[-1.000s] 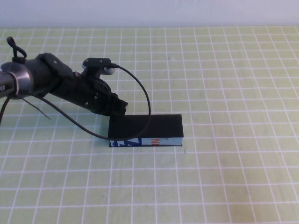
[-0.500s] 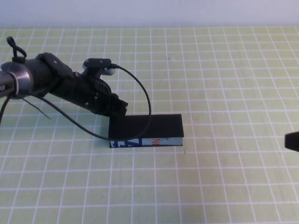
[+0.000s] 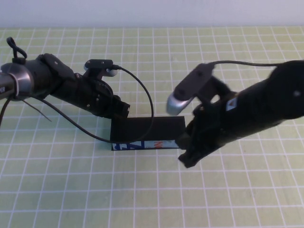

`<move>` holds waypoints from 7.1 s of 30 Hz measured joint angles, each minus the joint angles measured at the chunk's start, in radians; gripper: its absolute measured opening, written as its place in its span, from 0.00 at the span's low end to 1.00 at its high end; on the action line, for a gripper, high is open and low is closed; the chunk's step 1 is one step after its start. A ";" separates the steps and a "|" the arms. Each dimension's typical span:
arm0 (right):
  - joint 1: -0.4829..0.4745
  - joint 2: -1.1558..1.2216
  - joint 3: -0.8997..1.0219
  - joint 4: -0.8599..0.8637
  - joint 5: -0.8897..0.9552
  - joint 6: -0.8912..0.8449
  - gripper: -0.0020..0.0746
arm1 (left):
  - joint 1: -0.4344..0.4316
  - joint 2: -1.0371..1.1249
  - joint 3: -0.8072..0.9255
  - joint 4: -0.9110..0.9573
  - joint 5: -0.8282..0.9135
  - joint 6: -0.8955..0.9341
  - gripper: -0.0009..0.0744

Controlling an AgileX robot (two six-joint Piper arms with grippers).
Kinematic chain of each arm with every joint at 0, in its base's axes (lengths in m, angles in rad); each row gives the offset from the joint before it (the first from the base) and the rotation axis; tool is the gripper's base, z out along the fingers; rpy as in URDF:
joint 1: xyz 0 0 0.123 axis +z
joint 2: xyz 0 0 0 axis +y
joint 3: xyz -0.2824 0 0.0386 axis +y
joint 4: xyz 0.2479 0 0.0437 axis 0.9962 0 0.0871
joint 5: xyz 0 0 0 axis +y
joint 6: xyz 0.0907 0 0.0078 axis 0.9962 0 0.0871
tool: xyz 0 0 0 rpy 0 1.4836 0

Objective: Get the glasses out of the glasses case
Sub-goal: Pick up the glasses from the glasses case

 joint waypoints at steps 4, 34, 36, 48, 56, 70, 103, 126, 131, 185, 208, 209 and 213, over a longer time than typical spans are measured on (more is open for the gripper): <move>0.069 0.118 -0.075 -0.086 -0.030 -0.118 0.02 | 0.000 0.000 0.000 0.000 0.001 0.000 0.01; 0.088 0.379 -0.101 -0.223 -0.395 -0.473 0.40 | 0.000 0.000 0.000 0.000 0.023 0.000 0.01; 0.088 0.388 -0.101 -0.236 -0.401 -0.475 0.40 | 0.000 0.000 0.000 0.000 0.023 0.000 0.01; 0.088 0.404 -0.101 -0.279 -0.444 -0.477 0.26 | 0.000 0.000 0.000 0.000 0.023 0.000 0.01; 0.088 0.406 -0.101 -0.294 -0.453 -0.477 0.23 | 0.000 0.000 0.000 0.000 0.025 0.004 0.01; 0.088 0.408 -0.101 -0.296 -0.473 -0.504 0.20 | 0.000 0.000 0.000 0.000 0.027 0.009 0.01; 0.091 0.366 -0.104 -0.189 -0.566 -0.503 0.01 | 0.163 -0.480 0.385 -0.323 0.126 0.543 0.01; 0.091 0.366 -0.114 -0.119 -0.573 -0.501 0.01 | 0.184 -0.206 0.528 -0.754 0.141 1.089 0.01; 0.091 0.366 -0.114 -0.114 -0.573 -0.501 0.01 | 0.184 -0.178 0.528 -0.780 0.139 1.117 0.01; -0.039 0.573 -0.514 -0.038 -0.215 0.211 0.01 | 0.184 -0.167 0.528 -0.799 0.147 1.109 0.01; -0.088 0.771 -0.860 -0.048 0.221 0.303 0.01 | 0.184 -0.171 0.505 -0.796 0.234 1.100 0.01; -0.088 0.771 -0.876 -0.048 0.247 0.298 0.01 | 0.184 -0.176 0.495 -0.796 0.239 1.091 0.01; -0.088 0.773 -0.932 -0.051 0.342 0.238 0.01 | 0.184 -0.184 0.461 -0.799 0.239 1.037 0.01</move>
